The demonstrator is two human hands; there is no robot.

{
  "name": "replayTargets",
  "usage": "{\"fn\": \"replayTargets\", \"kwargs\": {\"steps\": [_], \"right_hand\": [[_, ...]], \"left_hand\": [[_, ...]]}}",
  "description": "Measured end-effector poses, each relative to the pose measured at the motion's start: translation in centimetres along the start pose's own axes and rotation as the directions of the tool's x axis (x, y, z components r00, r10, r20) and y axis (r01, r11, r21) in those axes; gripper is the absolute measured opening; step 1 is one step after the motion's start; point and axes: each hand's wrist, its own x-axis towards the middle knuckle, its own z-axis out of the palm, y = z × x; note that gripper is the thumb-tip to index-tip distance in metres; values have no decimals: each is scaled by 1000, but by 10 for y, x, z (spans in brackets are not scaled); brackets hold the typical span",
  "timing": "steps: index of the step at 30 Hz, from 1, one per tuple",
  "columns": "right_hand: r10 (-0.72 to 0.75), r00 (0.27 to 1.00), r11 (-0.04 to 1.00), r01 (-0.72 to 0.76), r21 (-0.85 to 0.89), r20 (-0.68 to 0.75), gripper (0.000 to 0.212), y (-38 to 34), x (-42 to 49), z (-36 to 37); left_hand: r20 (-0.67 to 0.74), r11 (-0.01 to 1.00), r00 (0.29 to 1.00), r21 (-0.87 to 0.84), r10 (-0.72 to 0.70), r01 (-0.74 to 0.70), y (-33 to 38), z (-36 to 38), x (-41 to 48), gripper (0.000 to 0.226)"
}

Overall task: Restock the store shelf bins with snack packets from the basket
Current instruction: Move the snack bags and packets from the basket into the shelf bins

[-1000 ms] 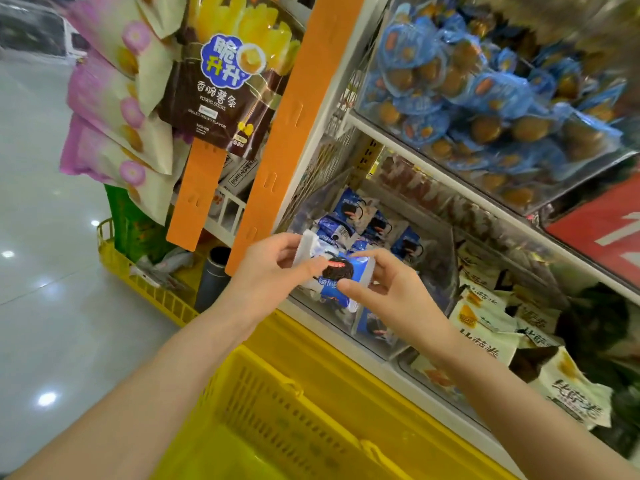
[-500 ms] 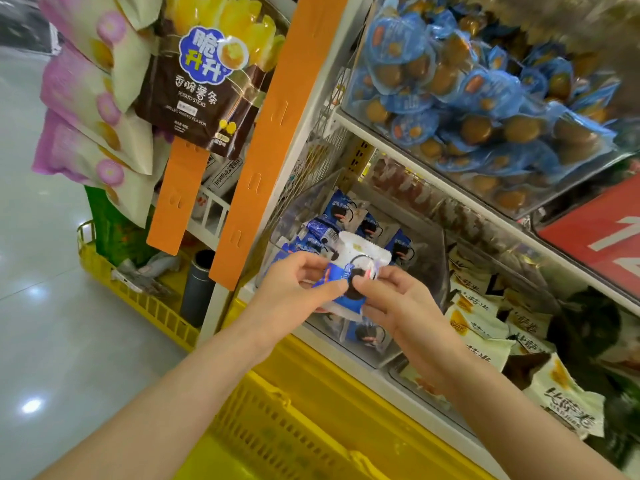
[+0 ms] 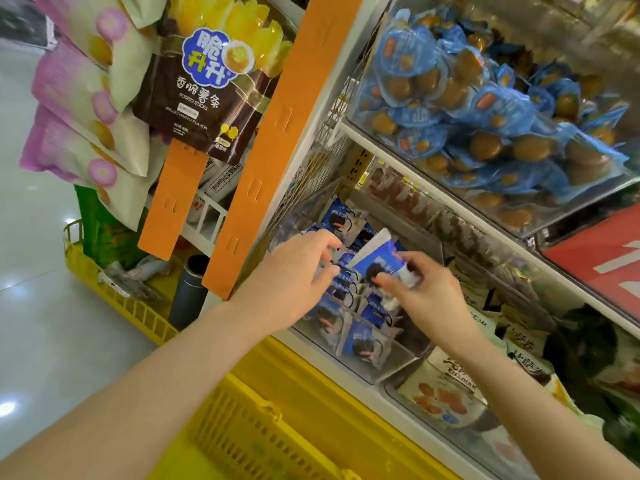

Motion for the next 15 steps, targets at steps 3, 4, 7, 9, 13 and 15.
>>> {"fn": "replayTargets", "kwargs": {"steps": [3, 4, 7, 9, 13, 15], "right_hand": [[139, 990, 988, -139, -72, -15, 49, 10, 45, 6], [168, 986, 979, -167, -115, 0, 48, 14, 60, 12], [230, 973, 944, -220, -246, 13, 37, 26, 99, 33], [230, 973, 943, -227, -242, -19, 39, 35, 121, 47], [230, 973, 944, -226, -240, -10, 38, 50, 152, 69], [237, 971, 940, -229, -251, 1, 42, 59, 159, 74]], "left_hand": [[67, 963, 996, 260, 61, -76, -22, 5, 0, 32], [97, 941, 993, 322, 72, -100, -28, 7, -1, 35], [108, 918, 986, 363, 127, -158, -41, 12, 0, 51], [88, 921, 978, 329, 191, -210, -49, 12, 1, 50], [15, 904, 956, 319, 295, -284, -61, 15, 1, 38], [-17, 917, 955, 287, 295, -278, -63, 18, 1, 33]]}}
